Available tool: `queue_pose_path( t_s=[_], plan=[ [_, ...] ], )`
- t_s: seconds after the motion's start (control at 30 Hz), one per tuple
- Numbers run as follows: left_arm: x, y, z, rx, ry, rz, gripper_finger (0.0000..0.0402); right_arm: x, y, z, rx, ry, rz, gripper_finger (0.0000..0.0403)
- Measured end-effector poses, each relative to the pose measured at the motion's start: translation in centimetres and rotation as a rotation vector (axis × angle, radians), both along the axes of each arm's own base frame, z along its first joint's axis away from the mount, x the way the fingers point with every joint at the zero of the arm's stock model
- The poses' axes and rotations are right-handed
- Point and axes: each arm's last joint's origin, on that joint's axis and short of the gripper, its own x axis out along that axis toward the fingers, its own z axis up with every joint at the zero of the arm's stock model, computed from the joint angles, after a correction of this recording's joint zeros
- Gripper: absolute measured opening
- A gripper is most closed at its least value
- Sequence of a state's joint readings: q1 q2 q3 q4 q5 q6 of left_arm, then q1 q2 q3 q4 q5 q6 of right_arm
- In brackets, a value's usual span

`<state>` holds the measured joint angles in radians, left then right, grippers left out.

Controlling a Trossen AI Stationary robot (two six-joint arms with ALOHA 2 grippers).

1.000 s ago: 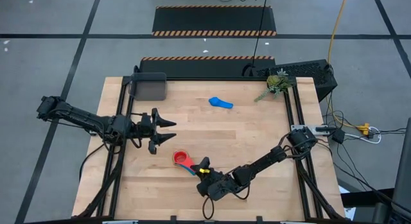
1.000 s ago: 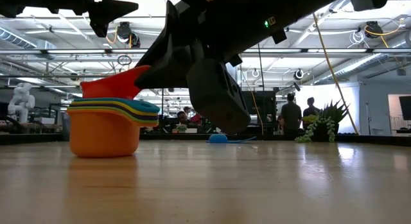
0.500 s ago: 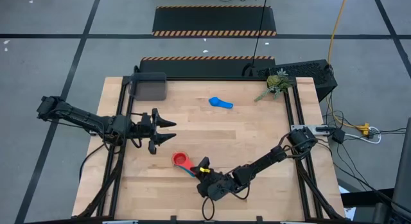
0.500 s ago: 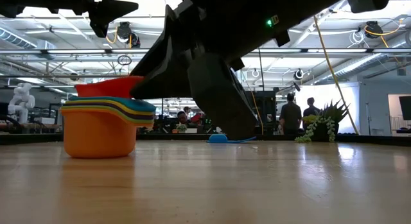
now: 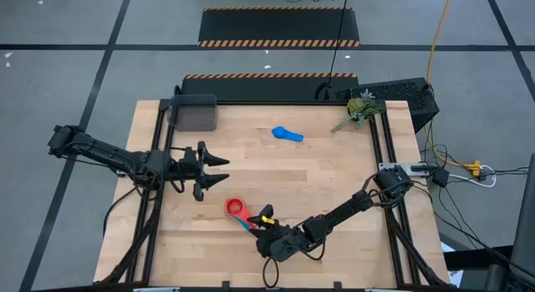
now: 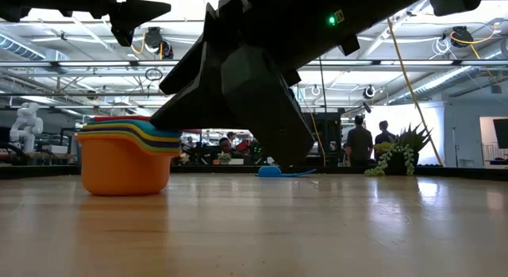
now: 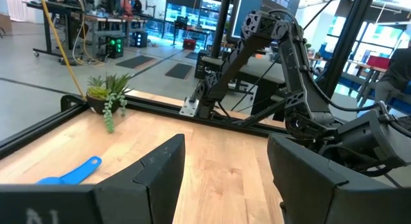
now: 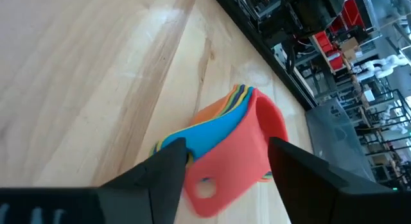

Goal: Nest measuring cups in basket
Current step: Stack the red measuring cup on top of the light blue measuring cup

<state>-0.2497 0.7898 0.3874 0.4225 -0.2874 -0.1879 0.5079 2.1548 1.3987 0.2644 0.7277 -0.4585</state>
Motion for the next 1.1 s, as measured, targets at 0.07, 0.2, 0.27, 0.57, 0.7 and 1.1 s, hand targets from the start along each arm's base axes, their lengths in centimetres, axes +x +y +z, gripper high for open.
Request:
queue_pose_path(
  t_s=[0.07, 0.2, 0.27, 0.57, 0.7, 1.1],
  plan=[
    [0.0, 0.0, 0.0, 0.000, 0.000, 0.000, 0.0225, 0.0, 0.0, 0.0, 0.006, -0.002, -0.002, 0.0215],
    [0.0, 0.0, 0.0, 0.000, 0.000, 0.000, 0.0225, 0.0, 0.0, 0.1, 0.011, -0.011, -0.002, 0.0215],
    [0.0, 0.0, 0.0, 0.000, 0.000, 0.000, 0.0225, 0.0, 0.0, 0.3, 0.019, -0.019, -0.003, 0.0216],
    [0.0, 0.0, 0.0, 0.001, 0.002, -0.001, 0.0225, -0.5, 0.0, 3.6, 0.179, -0.095, -0.035, 0.0217],
    [0.0, 0.0, 0.0, 0.001, 0.002, 0.000, 0.0225, -0.9, -0.8, 4.4, 0.221, -0.069, -0.086, 0.0208],
    [-0.1, -0.8, -0.9, -0.033, 0.094, -0.179, 0.0225, -0.9, -3.2, 3.1, 0.262, 0.035, -0.220, 0.0141]
  ],
)
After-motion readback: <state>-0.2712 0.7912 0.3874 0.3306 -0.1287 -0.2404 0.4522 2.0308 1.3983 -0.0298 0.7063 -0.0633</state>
